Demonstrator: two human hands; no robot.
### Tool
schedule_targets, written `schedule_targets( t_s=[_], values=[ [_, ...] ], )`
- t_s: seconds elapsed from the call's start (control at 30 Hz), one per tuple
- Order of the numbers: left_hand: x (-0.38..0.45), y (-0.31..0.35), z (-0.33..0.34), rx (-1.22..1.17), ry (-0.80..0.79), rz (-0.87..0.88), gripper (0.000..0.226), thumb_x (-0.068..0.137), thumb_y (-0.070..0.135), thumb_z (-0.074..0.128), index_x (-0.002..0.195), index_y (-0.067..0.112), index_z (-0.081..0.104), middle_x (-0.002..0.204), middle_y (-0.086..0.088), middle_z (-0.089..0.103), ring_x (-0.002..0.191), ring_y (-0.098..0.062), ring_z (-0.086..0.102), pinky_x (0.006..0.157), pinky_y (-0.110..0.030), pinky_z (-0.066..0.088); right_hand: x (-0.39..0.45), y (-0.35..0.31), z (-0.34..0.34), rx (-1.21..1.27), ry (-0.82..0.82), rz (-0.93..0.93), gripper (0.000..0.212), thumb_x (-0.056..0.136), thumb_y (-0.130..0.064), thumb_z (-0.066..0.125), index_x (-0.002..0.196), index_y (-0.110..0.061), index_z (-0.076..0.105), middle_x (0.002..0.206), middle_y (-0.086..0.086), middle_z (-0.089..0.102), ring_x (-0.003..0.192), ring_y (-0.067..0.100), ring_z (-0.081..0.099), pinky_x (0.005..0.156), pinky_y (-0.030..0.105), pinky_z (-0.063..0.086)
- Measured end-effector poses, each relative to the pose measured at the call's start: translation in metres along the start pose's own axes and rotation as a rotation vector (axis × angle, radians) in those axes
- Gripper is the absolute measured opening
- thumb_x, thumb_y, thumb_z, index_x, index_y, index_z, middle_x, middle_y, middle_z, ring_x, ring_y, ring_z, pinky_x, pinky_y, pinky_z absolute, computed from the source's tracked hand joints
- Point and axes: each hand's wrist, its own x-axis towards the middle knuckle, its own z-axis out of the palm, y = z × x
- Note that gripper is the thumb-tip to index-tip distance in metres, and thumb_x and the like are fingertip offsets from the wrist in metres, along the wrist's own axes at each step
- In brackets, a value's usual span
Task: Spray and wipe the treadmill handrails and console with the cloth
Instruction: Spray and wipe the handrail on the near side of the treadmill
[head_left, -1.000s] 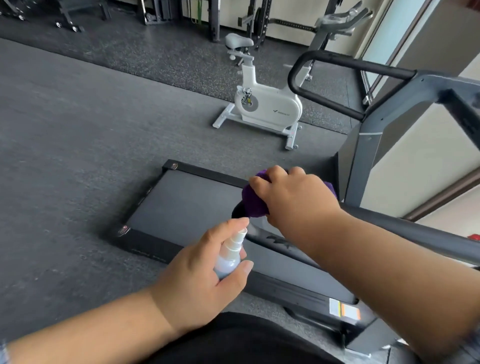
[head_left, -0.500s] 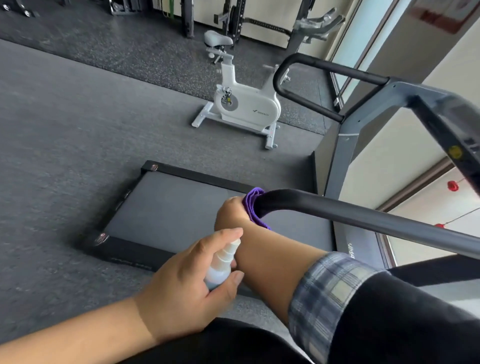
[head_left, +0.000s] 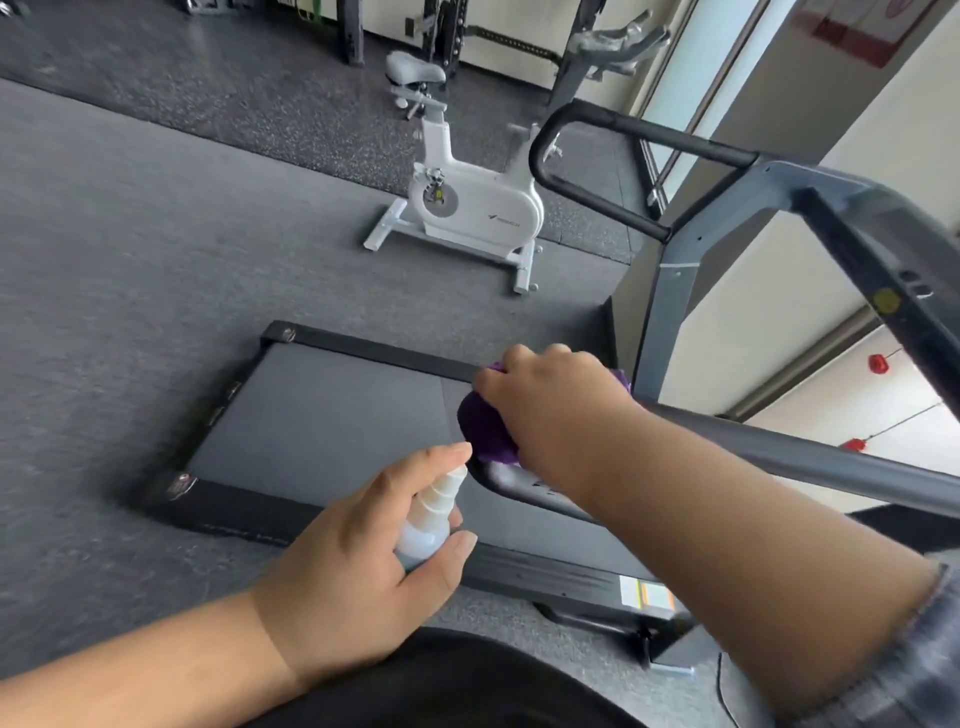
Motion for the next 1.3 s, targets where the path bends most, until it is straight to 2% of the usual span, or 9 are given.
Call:
schedule_targets(
  t_s=[0.17, 0.27, 0.4, 0.5, 0.63, 0.73, 0.93, 1.13, 1.3],
  values=[
    [0.013, 0.008, 0.016, -0.016, 0.001, 0.037, 0.063, 0.085, 0.041, 0.062, 0.139, 0.053, 0.033, 0.100, 0.026, 0.064, 0.085, 0.012, 0.060, 0.081, -0.002, 0.042, 0.035, -0.048, 0.009, -0.235, -0.081, -0.134, 0.036, 0.100, -0.031, 0.048, 0.134, -0.023, 0.056, 0.131, 0.006, 0.054, 0.119, 0.040, 0.052, 0.088, 0.047, 0.048],
    [0.017, 0.013, 0.028, -0.028, 0.042, 0.039, 0.071, 0.083, 0.042, 0.062, 0.141, 0.063, 0.028, 0.100, 0.023, 0.065, 0.083, 0.009, 0.063, 0.078, -0.007, 0.047, 0.039, -0.042, 0.016, -0.229, -0.029, -0.226, 0.035, 0.102, -0.030, 0.044, 0.135, -0.026, 0.055, 0.132, 0.002, 0.053, 0.121, 0.034, 0.053, 0.088, 0.042, 0.046],
    [0.025, 0.028, 0.048, -0.076, 0.067, 0.057, 0.070, 0.084, 0.039, 0.064, 0.142, 0.059, 0.030, 0.099, 0.016, 0.064, 0.082, 0.001, 0.066, 0.079, -0.017, 0.052, 0.026, -0.023, 0.024, -0.078, 0.108, -0.239, 0.038, 0.101, -0.037, 0.046, 0.138, -0.030, 0.050, 0.135, 0.002, 0.048, 0.119, 0.033, 0.051, 0.077, 0.037, 0.035],
    [0.034, 0.046, 0.069, -0.086, 0.058, 0.102, 0.071, 0.086, 0.033, 0.064, 0.144, 0.055, 0.030, 0.097, 0.022, 0.063, 0.082, -0.003, 0.068, 0.080, -0.017, 0.051, 0.007, 0.002, 0.028, 0.121, 0.229, -0.168, 0.045, 0.097, -0.038, 0.051, 0.142, -0.031, 0.044, 0.133, 0.005, 0.045, 0.112, 0.036, 0.049, 0.074, 0.039, 0.031],
    [0.040, 0.071, 0.100, -0.065, 0.068, 0.097, 0.070, 0.087, 0.033, 0.063, 0.144, 0.056, 0.030, 0.097, 0.023, 0.063, 0.085, -0.004, 0.067, 0.084, -0.016, 0.050, -0.030, 0.050, 0.046, 0.342, 0.319, -0.076, 0.083, 0.081, -0.043, 0.071, 0.151, -0.037, 0.027, 0.138, 0.003, 0.042, 0.105, 0.035, 0.053, 0.077, 0.042, 0.041],
    [0.043, 0.095, 0.125, -0.043, 0.065, 0.075, 0.069, 0.086, 0.035, 0.062, 0.142, 0.059, 0.029, 0.099, 0.024, 0.062, 0.084, -0.003, 0.066, 0.082, -0.009, 0.047, -0.060, 0.085, 0.065, 0.390, 0.343, -0.042, 0.087, 0.083, -0.034, 0.071, 0.154, -0.037, 0.021, 0.144, 0.002, 0.041, 0.103, 0.034, 0.056, 0.078, 0.041, 0.043],
    [0.041, 0.133, 0.180, -0.018, 0.044, 0.034, 0.062, 0.086, 0.038, 0.060, 0.137, 0.060, 0.032, 0.100, 0.022, 0.063, 0.082, -0.003, 0.066, 0.080, -0.007, 0.045, -0.111, 0.152, 0.112, 0.439, 0.347, 0.065, 0.087, 0.077, -0.054, 0.073, 0.149, -0.038, 0.028, 0.137, -0.001, 0.049, 0.105, 0.033, 0.057, 0.090, 0.045, 0.051],
    [0.032, 0.161, 0.233, 0.008, 0.044, -0.016, 0.062, 0.086, 0.042, 0.059, 0.137, 0.063, 0.031, 0.098, 0.020, 0.063, 0.083, -0.005, 0.065, 0.080, -0.008, 0.044, -0.165, 0.229, 0.162, 0.527, 0.356, 0.207, 0.079, 0.063, -0.079, 0.062, 0.130, -0.042, 0.046, 0.113, -0.010, 0.059, 0.094, 0.022, 0.062, 0.076, 0.033, 0.047],
    [0.023, 0.177, 0.256, 0.014, 0.066, -0.016, 0.063, 0.088, 0.041, 0.060, 0.138, 0.064, 0.029, 0.095, 0.017, 0.064, 0.082, -0.011, 0.066, 0.078, -0.012, 0.047, -0.205, 0.285, 0.190, 0.562, 0.269, 0.279, 0.088, 0.052, -0.093, 0.052, 0.123, -0.040, 0.049, 0.102, -0.013, 0.053, 0.093, 0.020, 0.059, 0.084, 0.036, 0.049]
  ],
)
